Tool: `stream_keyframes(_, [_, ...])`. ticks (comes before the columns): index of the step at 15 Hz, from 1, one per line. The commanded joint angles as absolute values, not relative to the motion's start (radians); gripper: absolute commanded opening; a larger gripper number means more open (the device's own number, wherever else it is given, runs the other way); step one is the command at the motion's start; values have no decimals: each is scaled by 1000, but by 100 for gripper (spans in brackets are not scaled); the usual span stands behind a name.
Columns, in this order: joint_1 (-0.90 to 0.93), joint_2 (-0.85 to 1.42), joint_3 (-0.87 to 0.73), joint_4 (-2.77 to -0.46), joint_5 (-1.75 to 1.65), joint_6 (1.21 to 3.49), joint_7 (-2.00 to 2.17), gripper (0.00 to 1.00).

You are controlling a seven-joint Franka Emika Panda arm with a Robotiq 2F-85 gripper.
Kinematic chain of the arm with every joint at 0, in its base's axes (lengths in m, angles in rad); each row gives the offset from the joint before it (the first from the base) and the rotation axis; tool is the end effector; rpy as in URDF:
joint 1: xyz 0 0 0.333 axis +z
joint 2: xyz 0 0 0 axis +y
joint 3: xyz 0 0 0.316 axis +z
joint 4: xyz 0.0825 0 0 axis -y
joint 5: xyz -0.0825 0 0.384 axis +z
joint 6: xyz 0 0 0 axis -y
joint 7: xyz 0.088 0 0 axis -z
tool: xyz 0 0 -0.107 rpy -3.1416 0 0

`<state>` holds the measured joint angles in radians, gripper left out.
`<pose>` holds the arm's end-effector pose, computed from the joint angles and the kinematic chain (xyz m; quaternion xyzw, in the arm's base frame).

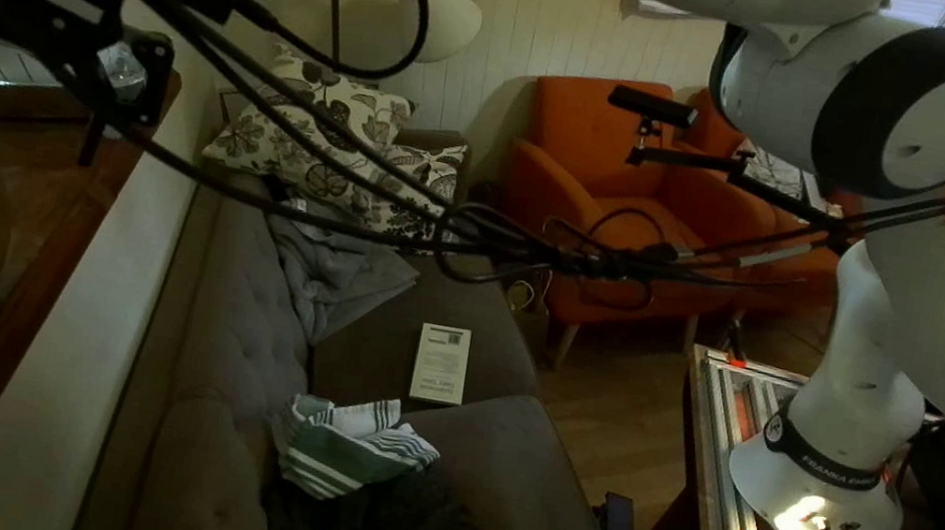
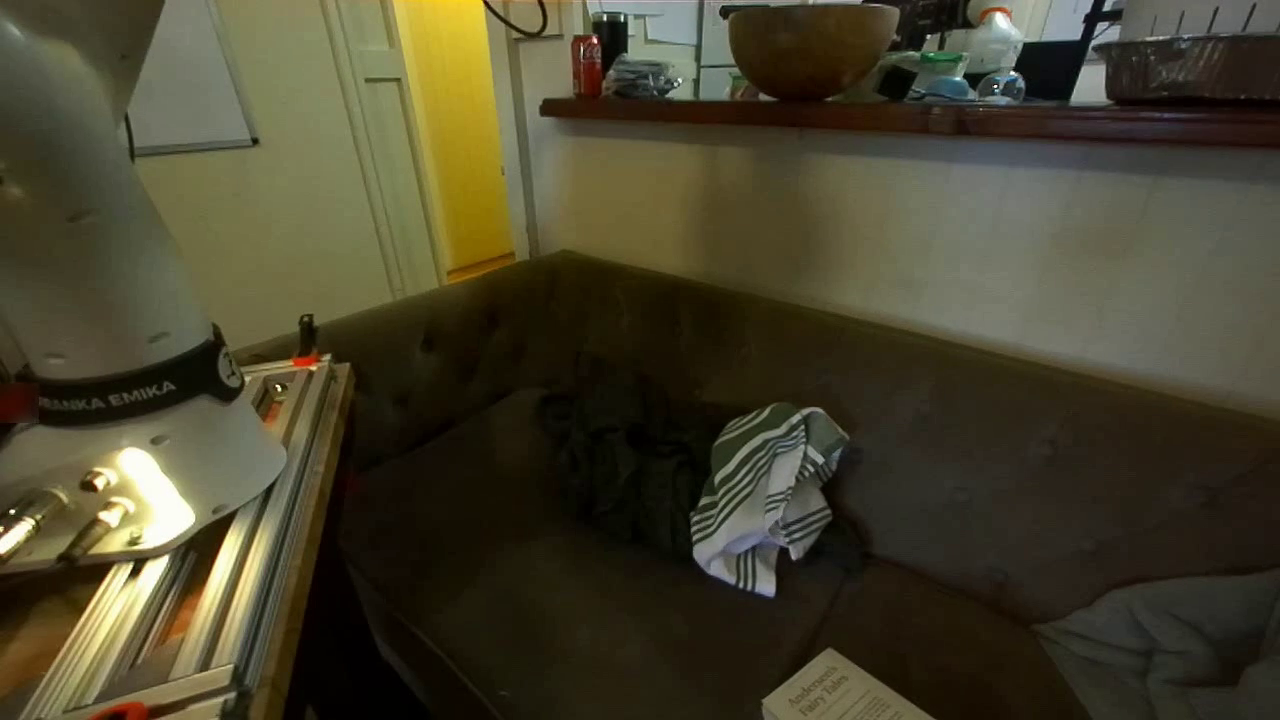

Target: Place the wooden bowl on the couch

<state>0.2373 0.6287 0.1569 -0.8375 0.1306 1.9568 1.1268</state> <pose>0.7089 0.2520 0.6139 -0.8866 0.3771 -0.1056 0.2460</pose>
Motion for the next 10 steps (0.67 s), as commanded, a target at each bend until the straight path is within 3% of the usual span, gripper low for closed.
stream_keyframes(1, [276,780,145,-600,89,1881,1130,100])
stream_keyframes(10, [322,887,88,-459,91,1787,1126,100])
